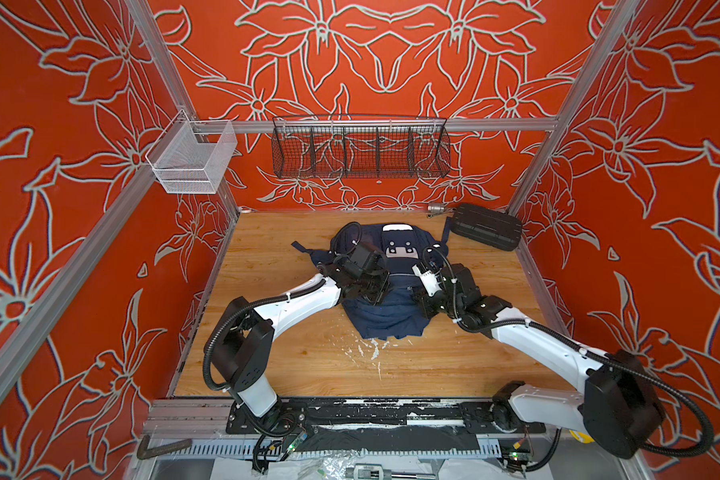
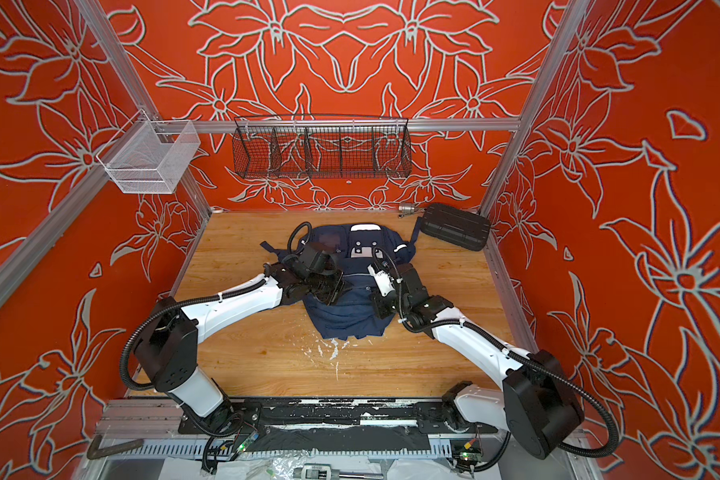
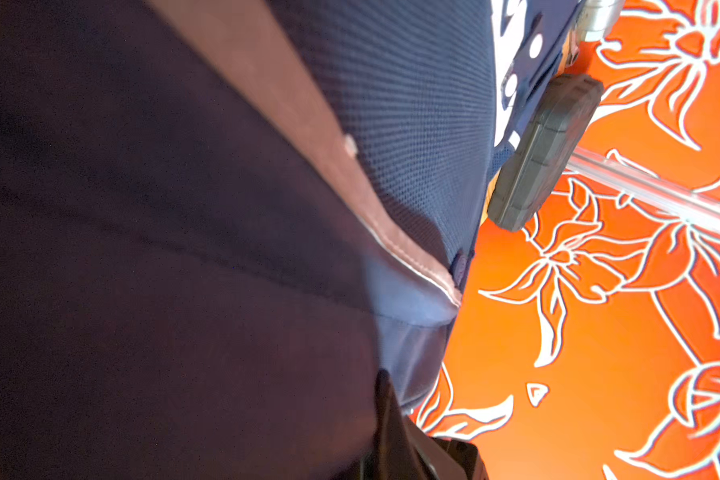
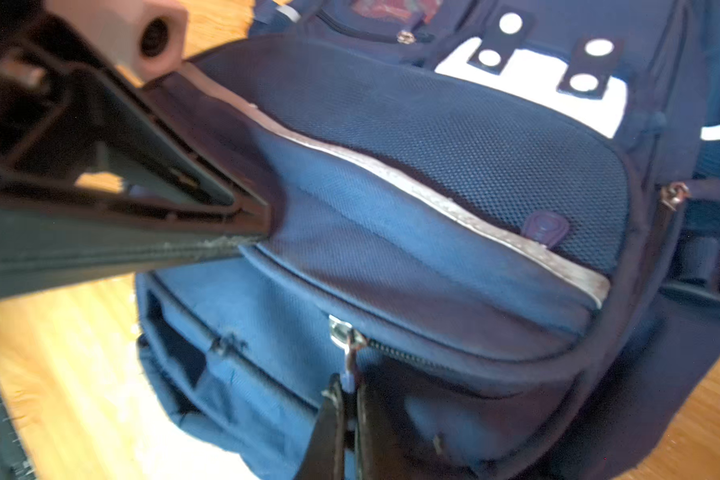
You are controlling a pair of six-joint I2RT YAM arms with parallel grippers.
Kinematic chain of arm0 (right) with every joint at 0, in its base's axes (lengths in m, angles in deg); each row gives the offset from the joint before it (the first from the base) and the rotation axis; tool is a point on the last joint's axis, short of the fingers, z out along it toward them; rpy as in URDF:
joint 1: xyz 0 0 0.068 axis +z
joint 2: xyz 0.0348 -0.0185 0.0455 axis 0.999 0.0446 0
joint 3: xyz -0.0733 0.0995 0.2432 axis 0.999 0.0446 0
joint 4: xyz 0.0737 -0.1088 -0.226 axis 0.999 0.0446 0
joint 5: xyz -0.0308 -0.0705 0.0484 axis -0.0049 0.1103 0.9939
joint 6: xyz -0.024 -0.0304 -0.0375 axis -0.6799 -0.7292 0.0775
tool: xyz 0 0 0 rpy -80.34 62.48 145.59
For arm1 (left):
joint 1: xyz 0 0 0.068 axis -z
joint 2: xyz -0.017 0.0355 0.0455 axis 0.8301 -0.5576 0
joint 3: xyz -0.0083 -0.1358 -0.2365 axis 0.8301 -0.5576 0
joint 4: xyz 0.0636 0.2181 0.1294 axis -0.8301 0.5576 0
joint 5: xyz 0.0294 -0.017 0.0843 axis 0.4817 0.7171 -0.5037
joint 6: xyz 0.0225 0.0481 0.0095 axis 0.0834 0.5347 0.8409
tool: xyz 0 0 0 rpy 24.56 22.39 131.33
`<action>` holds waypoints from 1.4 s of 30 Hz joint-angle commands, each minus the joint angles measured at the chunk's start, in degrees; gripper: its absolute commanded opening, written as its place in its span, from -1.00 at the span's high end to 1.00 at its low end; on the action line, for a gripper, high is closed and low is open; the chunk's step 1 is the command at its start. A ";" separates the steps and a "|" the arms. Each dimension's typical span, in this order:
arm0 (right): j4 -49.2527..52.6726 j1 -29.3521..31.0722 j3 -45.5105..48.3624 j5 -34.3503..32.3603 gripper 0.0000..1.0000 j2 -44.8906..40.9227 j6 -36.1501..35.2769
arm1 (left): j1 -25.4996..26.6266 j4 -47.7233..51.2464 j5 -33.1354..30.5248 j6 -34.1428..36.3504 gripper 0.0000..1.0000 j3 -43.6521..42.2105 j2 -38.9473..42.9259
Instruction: Pack the student bag
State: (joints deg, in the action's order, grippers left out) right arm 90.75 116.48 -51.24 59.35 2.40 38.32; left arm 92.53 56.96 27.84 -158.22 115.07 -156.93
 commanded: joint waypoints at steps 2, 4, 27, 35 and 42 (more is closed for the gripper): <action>0.90 -6.54 1.31 -0.86 1.00 -3.47 1.95 | -5.36 5.47 -0.61 5.33 1.00 -4.88 9.16; 1.96 -9.52 1.23 0.18 1.00 -3.60 1.40 | -7.24 5.47 0.48 5.90 1.00 -7.30 12.29; 0.66 -18.95 -6.13 12.00 1.00 8.31 -4.66 | -10.93 4.22 12.13 12.56 0.90 -7.79 12.81; 7.73 -19.16 -5.36 0.70 -0.31 -3.33 -6.36 | -10.05 19.88 -1.98 25.57 -0.19 3.15 17.26; 0.11 -21.22 0.87 -19.73 -0.94 -10.57 -3.44 | -13.92 24.38 -32.17 46.07 -0.95 -3.19 27.17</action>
State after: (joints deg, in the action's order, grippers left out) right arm 94.62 96.09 -54.12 52.56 -7.35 33.07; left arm 80.90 77.27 13.29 -124.28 116.29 -132.38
